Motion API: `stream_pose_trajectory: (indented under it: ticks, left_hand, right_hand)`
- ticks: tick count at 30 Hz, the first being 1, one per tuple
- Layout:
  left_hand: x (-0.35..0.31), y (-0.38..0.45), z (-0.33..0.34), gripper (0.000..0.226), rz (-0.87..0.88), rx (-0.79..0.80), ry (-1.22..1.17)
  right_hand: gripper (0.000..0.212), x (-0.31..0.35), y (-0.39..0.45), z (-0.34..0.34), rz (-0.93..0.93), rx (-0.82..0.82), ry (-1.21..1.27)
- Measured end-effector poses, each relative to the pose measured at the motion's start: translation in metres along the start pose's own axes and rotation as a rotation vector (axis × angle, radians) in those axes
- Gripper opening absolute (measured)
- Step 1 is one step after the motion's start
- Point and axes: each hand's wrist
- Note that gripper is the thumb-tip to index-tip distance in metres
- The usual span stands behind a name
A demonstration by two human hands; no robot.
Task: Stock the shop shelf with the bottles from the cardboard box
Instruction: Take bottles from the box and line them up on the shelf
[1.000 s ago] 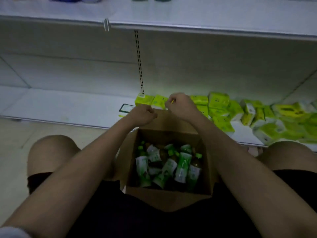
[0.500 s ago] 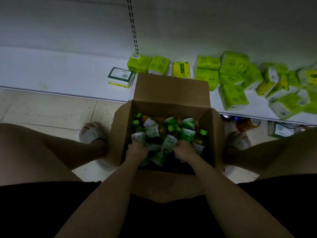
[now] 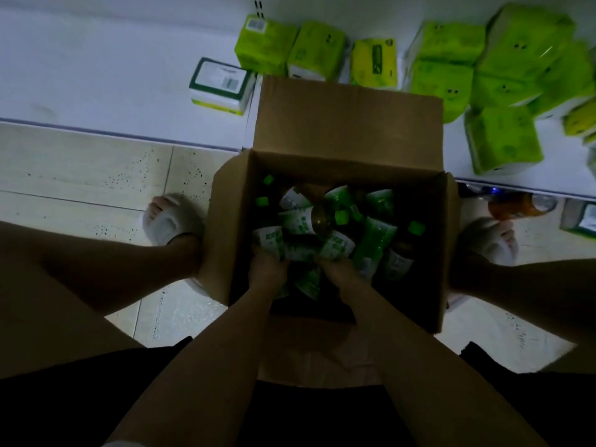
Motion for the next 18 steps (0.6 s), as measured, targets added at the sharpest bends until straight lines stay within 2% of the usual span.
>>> stream_pose_trajectory:
  ticks: [3, 5, 8, 12, 14, 16, 18]
  left_hand:
    - [0.000, 0.005, 0.003, 0.098, 0.006, -0.015, 0.015]
    - [-0.002, 0.009, 0.004, 0.093, -0.051, -0.008, -0.009]
    - [-0.001, 0.013, -0.001, 0.075, -0.055, 0.015, 0.069]
    - [-0.009, 0.009, -0.008, 0.057, -0.058, 0.029, -0.033]
    - [-0.015, 0.001, -0.012, 0.061, -0.101, 0.023, -0.162]
    - [-0.018, -0.010, -0.013, 0.075, -0.058, -0.006, -0.292]
    - [-0.021, -0.024, -0.015, 0.090, -0.002, -0.013, -0.322]
  right_hand:
    - [0.038, 0.000, 0.006, 0.001, 0.013, -0.028, 0.042]
    - [0.043, 0.000, 0.007, 0.001, 0.017, -0.025, 0.045]
    - [0.047, 0.000, 0.006, -0.003, 0.007, -0.010, 0.025]
    - [0.047, -0.004, -0.001, -0.014, 0.008, 0.006, -0.017]
    - [0.054, -0.005, -0.008, -0.021, 0.016, 0.023, 0.010]
    - [0.061, -0.007, -0.019, -0.026, 0.005, 0.030, 0.056]
    - [0.057, -0.008, -0.032, -0.030, -0.029, 0.028, 0.092]
Point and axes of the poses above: each hand's wrist, its own y-axis towards the middle knuckle, its own z-axis out of the palm, x = y × z, and after that the axes turned 12 degrees about z, right-handed
